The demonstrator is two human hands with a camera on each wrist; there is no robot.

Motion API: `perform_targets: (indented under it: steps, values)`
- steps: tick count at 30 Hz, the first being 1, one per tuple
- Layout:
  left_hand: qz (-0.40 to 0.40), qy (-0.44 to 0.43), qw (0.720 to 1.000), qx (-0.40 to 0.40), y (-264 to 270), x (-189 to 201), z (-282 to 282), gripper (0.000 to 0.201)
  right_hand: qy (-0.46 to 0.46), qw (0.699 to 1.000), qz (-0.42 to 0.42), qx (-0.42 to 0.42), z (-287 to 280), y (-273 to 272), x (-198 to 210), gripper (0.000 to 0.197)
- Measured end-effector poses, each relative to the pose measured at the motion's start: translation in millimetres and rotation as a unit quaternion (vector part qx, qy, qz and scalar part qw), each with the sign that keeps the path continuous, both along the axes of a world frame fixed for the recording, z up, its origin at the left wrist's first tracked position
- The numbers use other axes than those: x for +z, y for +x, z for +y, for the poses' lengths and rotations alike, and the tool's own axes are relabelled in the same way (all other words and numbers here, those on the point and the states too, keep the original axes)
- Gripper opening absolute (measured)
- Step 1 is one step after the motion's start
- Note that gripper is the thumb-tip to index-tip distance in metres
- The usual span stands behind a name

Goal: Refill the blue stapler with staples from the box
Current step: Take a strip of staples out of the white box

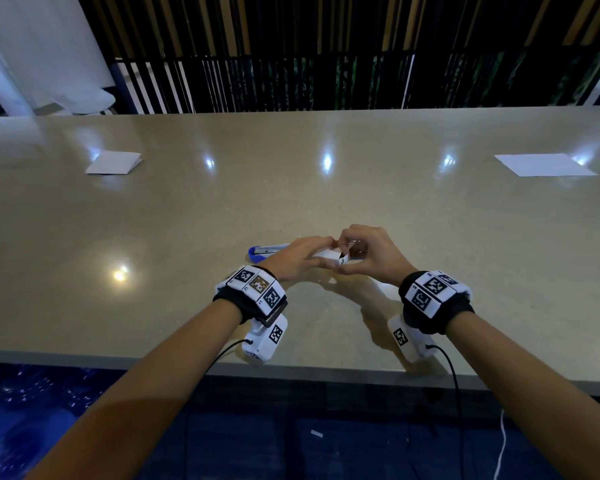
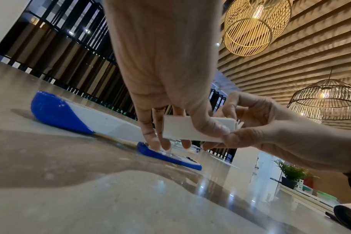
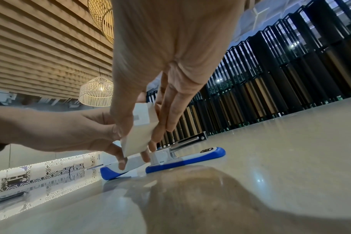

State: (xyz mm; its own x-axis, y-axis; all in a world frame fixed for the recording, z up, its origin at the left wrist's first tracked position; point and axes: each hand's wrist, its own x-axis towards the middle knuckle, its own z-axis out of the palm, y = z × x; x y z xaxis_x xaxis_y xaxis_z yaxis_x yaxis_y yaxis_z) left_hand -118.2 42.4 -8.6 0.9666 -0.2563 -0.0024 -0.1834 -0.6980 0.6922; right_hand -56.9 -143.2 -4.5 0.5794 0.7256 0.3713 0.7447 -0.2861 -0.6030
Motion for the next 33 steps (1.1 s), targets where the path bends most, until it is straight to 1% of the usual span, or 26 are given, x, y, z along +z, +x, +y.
perform_targets:
  steps: [3,6,12,20,23,27,31,33]
  values:
    - [0.0,-0.008,1.0,-0.001,-1,3,-1,0.032,0.02,0.999,0.035,-0.011,-1,-2,-3,0.025]
    - [-0.004,-0.011,1.0,0.009,-1,6,1,0.036,0.071,0.994,0.082,-0.029,-2,-5,-2,0.023]
    - [-0.012,-0.034,0.999,0.026,-1,4,4,0.033,0.143,0.982,0.099,-0.078,-1,-10,-3,0.024]
    - [-0.005,-0.064,0.997,0.043,-1,-2,7,0.034,0.19,0.972,0.101,-0.094,3,-18,-5,0.026]
    - [-0.002,-0.076,0.996,0.053,-1,-4,7,0.035,0.202,0.971,0.096,-0.085,4,-18,-5,0.034]
    - [-0.004,-0.081,0.995,0.061,-1,-5,8,0.035,0.207,0.969,0.104,-0.09,5,-16,-4,0.038]
    - [-0.004,-0.078,0.995,0.064,0,-7,9,0.035,0.172,0.979,0.054,-0.091,6,-13,-5,0.043]
    - [0.0,-0.075,0.995,0.061,-1,-6,9,0.035,0.151,0.982,0.066,-0.086,7,-12,-4,0.042]
